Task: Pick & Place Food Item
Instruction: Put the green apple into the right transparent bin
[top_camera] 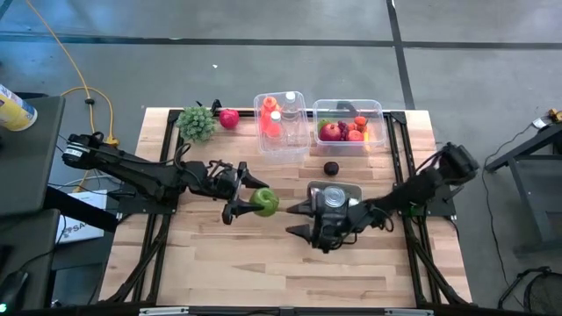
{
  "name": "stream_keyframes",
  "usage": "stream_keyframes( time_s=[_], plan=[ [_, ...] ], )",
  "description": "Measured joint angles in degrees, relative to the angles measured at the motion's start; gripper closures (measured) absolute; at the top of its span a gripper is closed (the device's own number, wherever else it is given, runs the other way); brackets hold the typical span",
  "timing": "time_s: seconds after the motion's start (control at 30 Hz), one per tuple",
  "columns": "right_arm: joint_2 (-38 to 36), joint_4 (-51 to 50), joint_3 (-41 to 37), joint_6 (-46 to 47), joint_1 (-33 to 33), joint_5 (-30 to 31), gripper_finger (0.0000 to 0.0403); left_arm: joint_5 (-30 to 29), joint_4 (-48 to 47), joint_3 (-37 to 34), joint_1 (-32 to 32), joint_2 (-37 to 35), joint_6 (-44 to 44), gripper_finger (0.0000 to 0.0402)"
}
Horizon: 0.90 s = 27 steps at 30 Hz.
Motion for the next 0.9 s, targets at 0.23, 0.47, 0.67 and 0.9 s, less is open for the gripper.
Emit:
stream_keyframes(
  time_s=[0.23, 0.47, 0.67, 0.9],
  plan=[
    [9.2, 10.1, 3.5, -12.9, 0.5, 8.1, 0.0021, 0.0, 0.7, 0.0, -1.0, 0.0, 0.7, 0.0103],
    [11.0, 10.2, 7.7, -8.1, 1.2, 9.5, 0.0021, 0.2, 1.3, 0.0, -1.4, 0.0, 1.0, 0.0103],
    [11.1, 10.2, 7.8, -7.6, 1.5, 13.1, 0.0021, 1.3, -0.8, 0.0, -2.7, 0.0, 4.3, 0.0103],
    [11.1, 10.2, 7.7, -9.4, 0.6, 15.6, 0.0021, 1.0, -1.0, 0.0, -3.1, 0.0, 6.6, 0.0103]
  ],
)
